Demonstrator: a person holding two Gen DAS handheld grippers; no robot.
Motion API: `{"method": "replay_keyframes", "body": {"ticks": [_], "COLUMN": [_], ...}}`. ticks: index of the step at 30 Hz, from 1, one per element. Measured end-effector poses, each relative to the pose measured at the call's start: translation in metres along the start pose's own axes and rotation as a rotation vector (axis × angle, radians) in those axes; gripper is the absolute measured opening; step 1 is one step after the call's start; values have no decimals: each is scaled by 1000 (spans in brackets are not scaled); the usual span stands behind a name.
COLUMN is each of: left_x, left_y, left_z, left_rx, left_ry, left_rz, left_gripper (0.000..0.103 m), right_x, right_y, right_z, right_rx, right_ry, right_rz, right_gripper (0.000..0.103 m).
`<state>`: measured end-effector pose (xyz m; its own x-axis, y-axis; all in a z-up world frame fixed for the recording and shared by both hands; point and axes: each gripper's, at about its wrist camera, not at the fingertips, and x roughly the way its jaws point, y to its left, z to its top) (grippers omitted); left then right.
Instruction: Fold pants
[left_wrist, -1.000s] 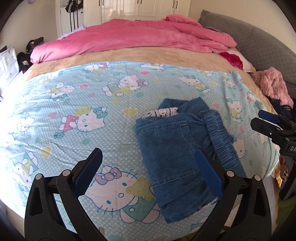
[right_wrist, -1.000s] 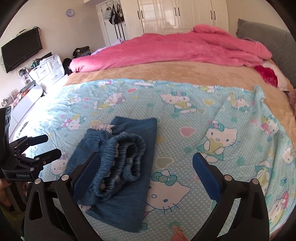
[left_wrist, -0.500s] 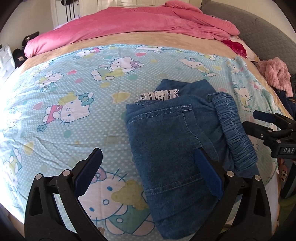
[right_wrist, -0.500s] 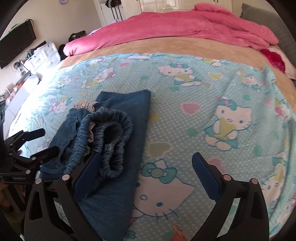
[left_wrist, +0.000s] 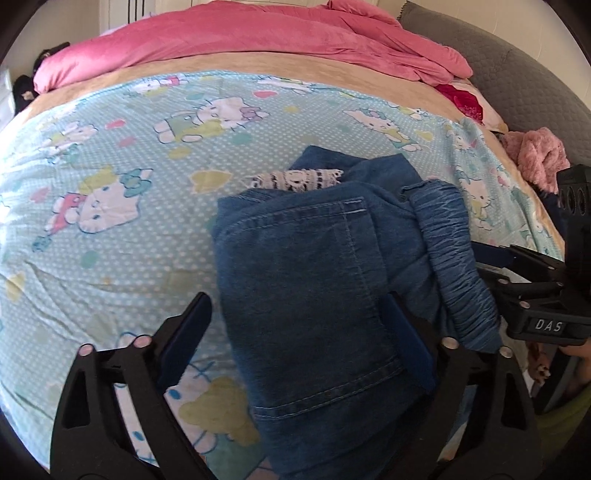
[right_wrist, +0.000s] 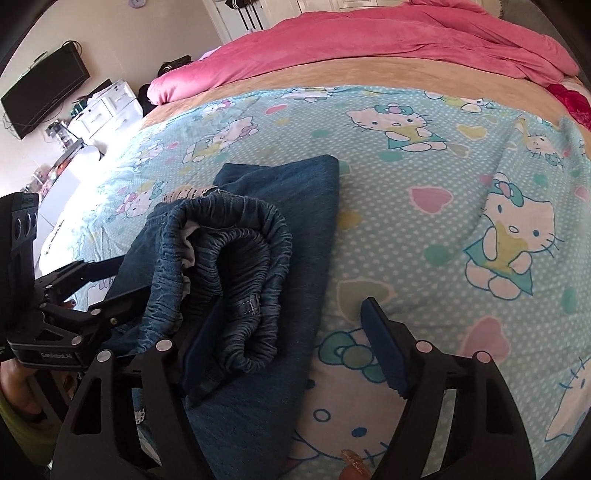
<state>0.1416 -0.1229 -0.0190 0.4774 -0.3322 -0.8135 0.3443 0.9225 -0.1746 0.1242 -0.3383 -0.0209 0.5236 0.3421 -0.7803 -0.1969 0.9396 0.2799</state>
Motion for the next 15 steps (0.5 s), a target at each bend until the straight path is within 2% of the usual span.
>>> {"method": "replay_keyframes", "body": {"ticks": [7,12,15], "left_x": [-1,-1,-5], "left_y": [-5,-3,-3], "left_z": [0,-3,-7], "left_rx": [13,-2,-3], "left_ry": [-8,5,1], "left_rz": [17,-10,-18], "left_gripper": [82,80,80], "right_x": [-2,-3,-7], "right_y": [0,3,5], "right_z": [0,0,-1], "right_rx": [-4,-20,-31], "right_ry": [-2,1,4], "right_rz": [-1,16,9], "right_gripper": [73,63,63]}}
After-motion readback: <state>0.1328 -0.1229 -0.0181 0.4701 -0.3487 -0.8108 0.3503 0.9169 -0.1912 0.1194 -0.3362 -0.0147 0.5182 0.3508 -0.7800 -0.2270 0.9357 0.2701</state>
